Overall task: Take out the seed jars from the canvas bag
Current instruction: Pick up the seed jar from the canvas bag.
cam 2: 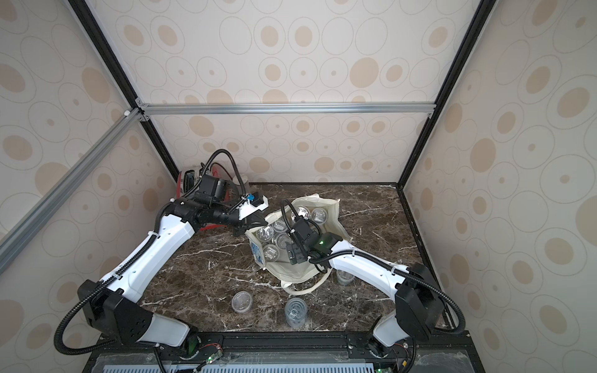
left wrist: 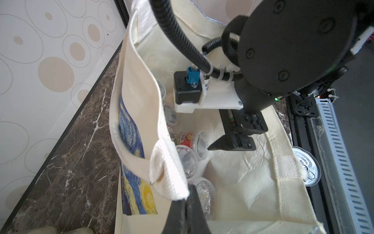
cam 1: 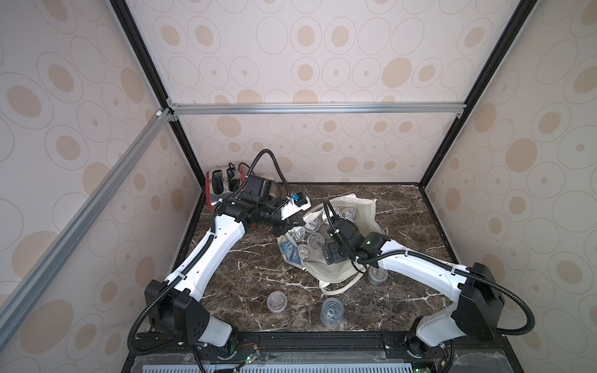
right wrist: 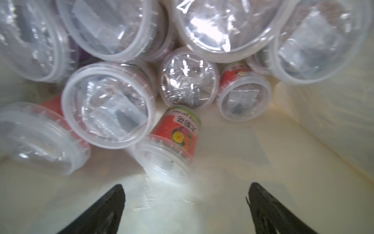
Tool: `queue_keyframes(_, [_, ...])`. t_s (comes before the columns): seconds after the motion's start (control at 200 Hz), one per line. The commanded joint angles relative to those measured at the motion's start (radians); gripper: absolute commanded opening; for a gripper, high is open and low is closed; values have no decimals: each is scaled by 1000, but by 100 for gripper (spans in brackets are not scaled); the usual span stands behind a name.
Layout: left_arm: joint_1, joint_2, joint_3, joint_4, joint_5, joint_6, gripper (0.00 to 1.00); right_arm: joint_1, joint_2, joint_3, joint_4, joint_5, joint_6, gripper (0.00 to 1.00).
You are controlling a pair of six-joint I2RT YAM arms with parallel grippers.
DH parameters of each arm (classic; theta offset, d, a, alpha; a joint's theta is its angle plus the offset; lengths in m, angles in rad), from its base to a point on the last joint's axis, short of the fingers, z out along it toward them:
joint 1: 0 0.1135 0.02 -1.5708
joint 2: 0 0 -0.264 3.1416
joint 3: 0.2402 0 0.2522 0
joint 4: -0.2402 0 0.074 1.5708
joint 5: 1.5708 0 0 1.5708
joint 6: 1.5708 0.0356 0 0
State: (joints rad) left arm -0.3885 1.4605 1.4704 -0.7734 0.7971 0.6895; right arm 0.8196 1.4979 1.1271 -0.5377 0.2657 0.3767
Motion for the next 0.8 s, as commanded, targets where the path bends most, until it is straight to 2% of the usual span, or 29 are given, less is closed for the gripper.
queue_keyframes(0.0, [-7, -6, 16, -29, 27, 39, 0, 6, 30, -5, 44, -100, -27, 99])
queue_keyframes(0.335, [-7, 0, 37, -37, 32, 36, 0, 10, 195, 35, 35, 23, 22, 100])
queue_keyframes(0.425, [-6, 0, 37, -44, 33, 40, 0, 9, 221, 35, 36, 90, 53, 100])
queue_keyframes(0.575, [-6, -3, 39, -48, 28, 40, 0, 10, 233, 34, 51, 123, 79, 100])
queue_keyframes(0.795, [-7, -11, 38, -60, 23, 50, 0, 3, 196, 12, 72, 179, 61, 90])
